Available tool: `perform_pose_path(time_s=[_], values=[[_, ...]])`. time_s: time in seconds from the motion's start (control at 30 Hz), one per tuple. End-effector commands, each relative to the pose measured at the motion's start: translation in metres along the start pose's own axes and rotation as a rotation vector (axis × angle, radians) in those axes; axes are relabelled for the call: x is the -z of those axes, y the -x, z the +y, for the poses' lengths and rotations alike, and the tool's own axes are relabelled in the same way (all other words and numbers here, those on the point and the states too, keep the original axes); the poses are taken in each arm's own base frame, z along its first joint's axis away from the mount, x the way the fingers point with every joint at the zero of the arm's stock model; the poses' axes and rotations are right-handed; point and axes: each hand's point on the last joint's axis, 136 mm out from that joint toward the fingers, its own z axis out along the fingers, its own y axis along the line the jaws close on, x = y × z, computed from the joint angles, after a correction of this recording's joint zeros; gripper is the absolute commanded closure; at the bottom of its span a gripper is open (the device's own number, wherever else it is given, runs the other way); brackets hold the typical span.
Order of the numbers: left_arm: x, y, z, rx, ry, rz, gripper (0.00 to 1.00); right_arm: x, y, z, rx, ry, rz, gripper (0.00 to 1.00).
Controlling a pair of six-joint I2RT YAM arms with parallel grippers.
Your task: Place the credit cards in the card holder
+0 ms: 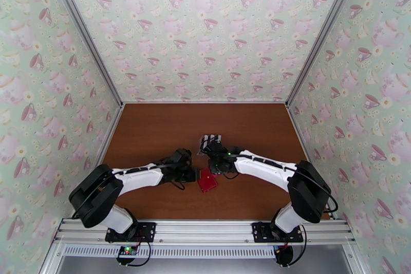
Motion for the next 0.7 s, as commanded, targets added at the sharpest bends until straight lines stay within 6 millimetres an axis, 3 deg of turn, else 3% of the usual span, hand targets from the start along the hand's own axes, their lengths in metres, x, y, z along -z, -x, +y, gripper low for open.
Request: perform_pose_path(time_s=[0.0,0.3,0.67], values=[[-0.011,-0.007,-0.009,0.008,-0.002,0.041,0.45,0.001,0.002,0.005,-0.010,0.098,-0.003,0.65],[-0.016,-0.009,0.002,-0.024,0.110,0.070,0.47,-0.011,-0.005,-0.009,-0.079,0.171,0.031,0.70],[-0.027,-0.008,0.009,-0.057,0.164,0.102,0.50,-0.005,-0.014,-0.016,-0.127,0.229,0.037,0.74]])
